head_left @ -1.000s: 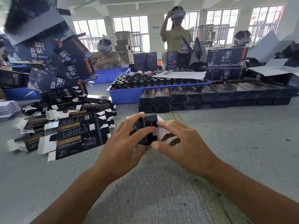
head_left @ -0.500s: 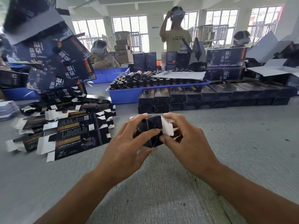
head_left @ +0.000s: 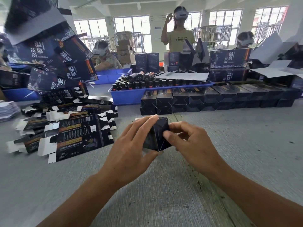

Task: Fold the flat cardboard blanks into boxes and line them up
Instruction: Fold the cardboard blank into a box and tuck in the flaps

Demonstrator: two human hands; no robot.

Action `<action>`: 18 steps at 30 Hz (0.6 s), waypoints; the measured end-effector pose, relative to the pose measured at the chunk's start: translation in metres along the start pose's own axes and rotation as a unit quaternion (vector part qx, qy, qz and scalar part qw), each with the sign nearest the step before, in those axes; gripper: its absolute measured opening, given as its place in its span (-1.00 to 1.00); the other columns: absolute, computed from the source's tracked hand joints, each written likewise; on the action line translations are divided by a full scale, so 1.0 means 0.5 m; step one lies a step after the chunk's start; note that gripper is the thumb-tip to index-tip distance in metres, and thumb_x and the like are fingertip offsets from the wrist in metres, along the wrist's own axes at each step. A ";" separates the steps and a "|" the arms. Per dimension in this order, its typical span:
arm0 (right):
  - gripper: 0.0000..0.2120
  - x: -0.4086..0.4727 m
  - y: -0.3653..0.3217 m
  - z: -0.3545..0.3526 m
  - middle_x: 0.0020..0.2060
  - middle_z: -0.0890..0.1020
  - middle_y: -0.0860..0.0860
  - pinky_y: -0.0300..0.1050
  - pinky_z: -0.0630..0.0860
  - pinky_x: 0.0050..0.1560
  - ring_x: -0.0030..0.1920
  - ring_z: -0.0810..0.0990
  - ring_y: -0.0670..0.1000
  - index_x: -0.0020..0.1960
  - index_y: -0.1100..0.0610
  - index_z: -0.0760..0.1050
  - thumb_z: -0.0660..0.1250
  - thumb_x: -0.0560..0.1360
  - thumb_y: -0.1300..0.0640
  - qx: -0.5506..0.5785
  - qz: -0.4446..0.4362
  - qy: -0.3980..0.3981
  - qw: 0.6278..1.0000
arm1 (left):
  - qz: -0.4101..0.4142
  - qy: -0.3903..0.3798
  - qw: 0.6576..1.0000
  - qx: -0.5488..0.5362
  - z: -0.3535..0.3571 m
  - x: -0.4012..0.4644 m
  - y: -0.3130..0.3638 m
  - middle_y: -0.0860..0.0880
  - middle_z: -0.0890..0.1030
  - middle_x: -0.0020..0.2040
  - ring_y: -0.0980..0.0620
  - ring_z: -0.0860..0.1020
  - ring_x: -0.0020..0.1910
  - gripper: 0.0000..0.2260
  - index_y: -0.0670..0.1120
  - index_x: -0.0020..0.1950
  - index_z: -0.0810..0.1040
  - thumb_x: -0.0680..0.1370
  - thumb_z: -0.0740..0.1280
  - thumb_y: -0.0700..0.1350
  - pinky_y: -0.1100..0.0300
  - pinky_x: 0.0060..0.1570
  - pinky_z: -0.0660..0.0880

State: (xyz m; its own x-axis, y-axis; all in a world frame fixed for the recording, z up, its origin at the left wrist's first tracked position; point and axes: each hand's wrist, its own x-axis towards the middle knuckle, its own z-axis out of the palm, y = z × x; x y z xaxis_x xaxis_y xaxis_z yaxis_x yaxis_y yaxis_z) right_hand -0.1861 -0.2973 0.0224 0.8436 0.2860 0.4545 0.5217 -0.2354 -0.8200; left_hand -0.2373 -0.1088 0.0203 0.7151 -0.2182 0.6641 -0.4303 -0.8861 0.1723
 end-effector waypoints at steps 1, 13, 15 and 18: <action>-0.88 0.000 0.000 -0.001 -0.15 0.70 -0.21 -0.41 0.53 -0.19 -0.10 0.66 -0.26 0.08 -0.09 0.60 0.42 0.54 0.01 0.017 0.007 -0.006 1.000 | -0.007 -0.003 1.000 -0.004 0.000 0.000 0.000 0.10 0.32 0.46 0.10 0.33 0.40 -0.18 0.03 0.58 0.17 0.41 0.50 0.04 0.33 0.30 0.17; -0.91 -0.006 -0.008 -0.004 -0.28 0.68 -0.24 -0.46 0.48 -0.20 -0.19 0.64 -0.28 -0.09 -0.11 0.64 0.48 0.50 0.08 -0.031 -0.010 0.037 0.999 | 0.009 0.003 1.000 0.016 0.005 -0.001 0.006 0.01 0.43 0.42 0.10 0.33 0.38 -0.18 -0.03 0.54 0.24 0.37 0.56 0.00 0.38 0.29 0.12; -0.93 -0.005 -0.008 -0.006 -0.25 0.68 -0.26 -0.47 0.48 -0.19 -0.17 0.65 -0.27 -0.07 -0.13 0.63 0.46 0.51 0.05 -0.027 -0.011 0.017 0.999 | 0.008 0.008 1.000 0.010 0.003 -0.002 0.006 0.00 0.43 0.42 0.09 0.34 0.38 -0.21 -0.03 0.54 0.25 0.38 0.50 0.04 0.37 0.30 0.13; -0.89 -0.005 -0.005 -0.005 -0.20 0.69 -0.21 -0.42 0.52 -0.16 -0.13 0.65 -0.26 0.04 -0.08 0.62 0.44 0.51 -0.03 -0.029 -0.016 0.008 0.999 | 0.012 0.015 1.000 0.011 0.002 -0.002 0.003 0.01 0.43 0.42 0.08 0.33 0.39 -0.24 -0.03 0.54 0.24 0.41 0.42 0.11 0.36 0.31 0.13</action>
State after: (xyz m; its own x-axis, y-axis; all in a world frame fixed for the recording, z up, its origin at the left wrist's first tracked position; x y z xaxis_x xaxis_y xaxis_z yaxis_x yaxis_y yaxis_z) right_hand -0.1891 -0.2998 0.0241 0.8285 0.2792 0.4854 0.5538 -0.2802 -0.7841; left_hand -0.2380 -0.1106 0.0190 0.6872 -0.2280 0.6898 -0.4356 -0.8892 0.1400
